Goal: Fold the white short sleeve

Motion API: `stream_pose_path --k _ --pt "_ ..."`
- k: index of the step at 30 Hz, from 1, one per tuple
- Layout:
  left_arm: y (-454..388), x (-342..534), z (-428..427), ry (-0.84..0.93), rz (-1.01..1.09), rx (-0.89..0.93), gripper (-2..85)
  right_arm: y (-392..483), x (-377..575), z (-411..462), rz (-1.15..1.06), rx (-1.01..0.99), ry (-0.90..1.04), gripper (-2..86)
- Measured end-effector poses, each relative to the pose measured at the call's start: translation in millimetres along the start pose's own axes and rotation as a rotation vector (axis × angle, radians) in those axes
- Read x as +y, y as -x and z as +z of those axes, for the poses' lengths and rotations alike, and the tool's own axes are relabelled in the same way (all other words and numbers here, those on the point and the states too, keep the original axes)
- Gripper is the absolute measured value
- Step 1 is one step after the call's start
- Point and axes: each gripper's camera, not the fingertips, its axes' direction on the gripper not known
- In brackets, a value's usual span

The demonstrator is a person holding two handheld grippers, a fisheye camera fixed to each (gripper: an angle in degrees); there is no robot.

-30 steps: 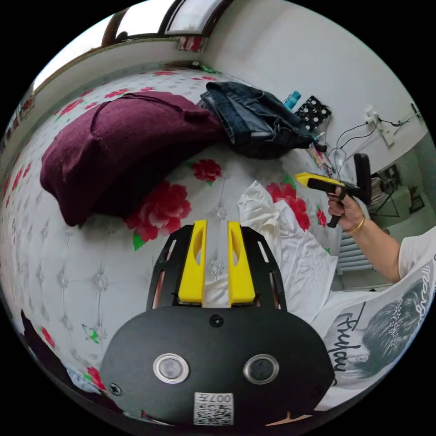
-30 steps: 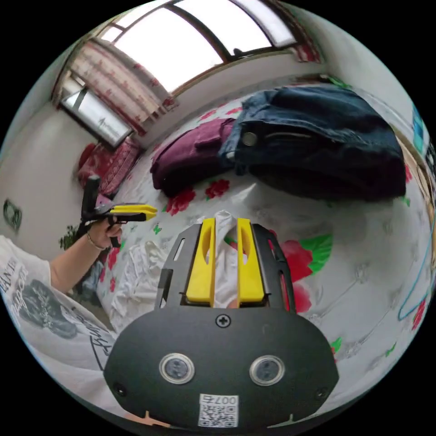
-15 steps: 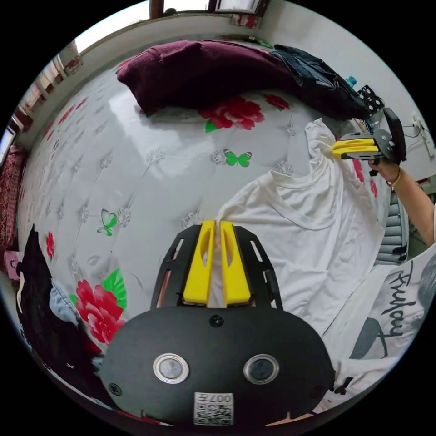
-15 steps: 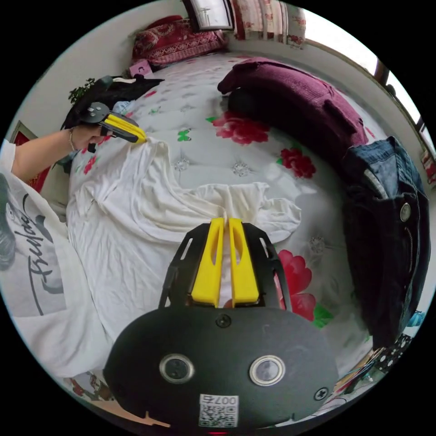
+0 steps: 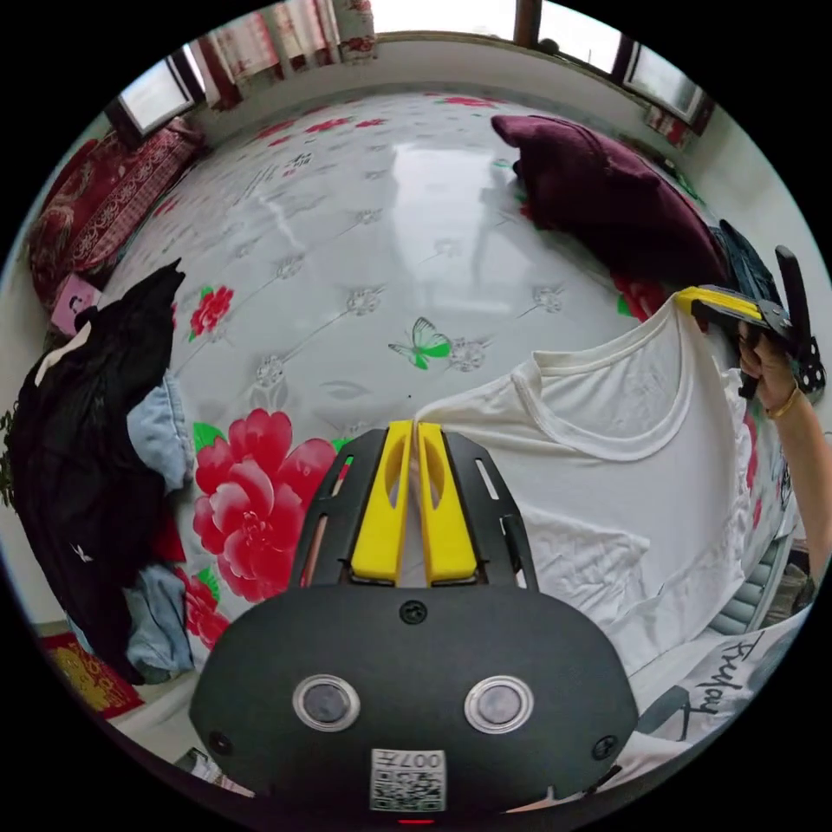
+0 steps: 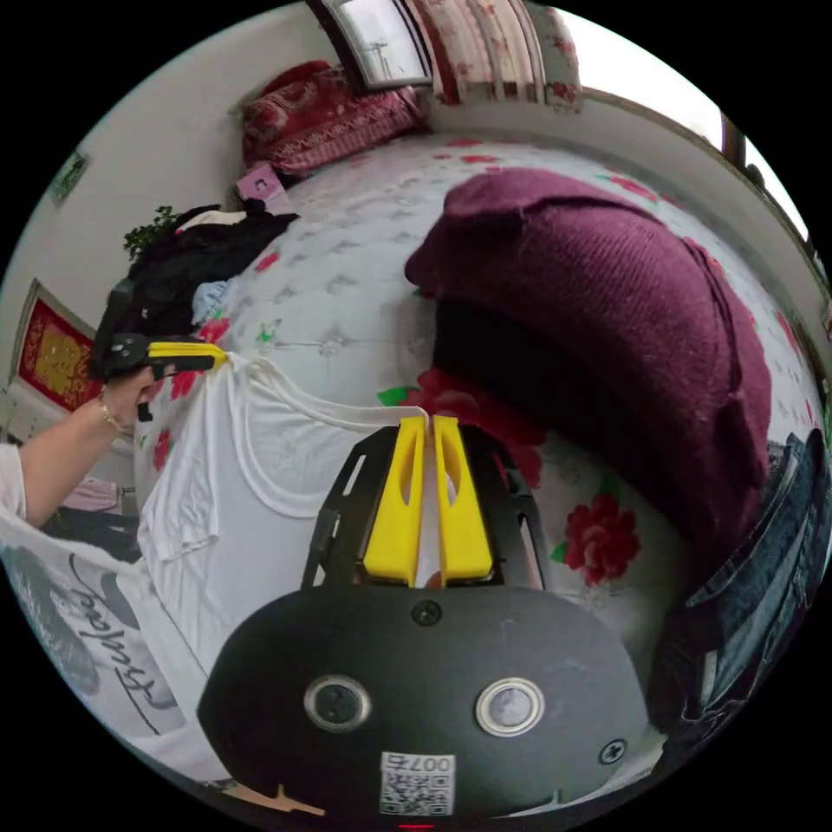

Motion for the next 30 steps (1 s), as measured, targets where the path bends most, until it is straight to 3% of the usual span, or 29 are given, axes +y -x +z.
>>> stream_pose_path --k 2,6,10,14,23,30 --pt "10 -1 7 0.013 -0.023 0.024 -0.9 -15 -15 38 0.063 0.048 0.108 1.0" --pt "39 -5 11 -0.008 -0.052 0.095 -0.3 -46 -17 39 0.142 -0.034 0.088 2.7" --pt "85 -10 18 -0.012 -0.153 0.295 0.8 -87 -12 16 0.218 -0.119 0.009 4.2" --pt "124 -12 32 0.007 -0.267 0.494 0.2 -135 -11 35 0.341 -0.334 0.142 5.5" --pt "179 -19 48 0.043 -0.241 0.731 -0.7 -168 -32 -4 0.148 -0.355 0.194 7.1" --pt "213 -12 70 0.061 -0.323 0.844 -0.8 -228 -24 -41 0.241 -0.454 0.103 7.8"
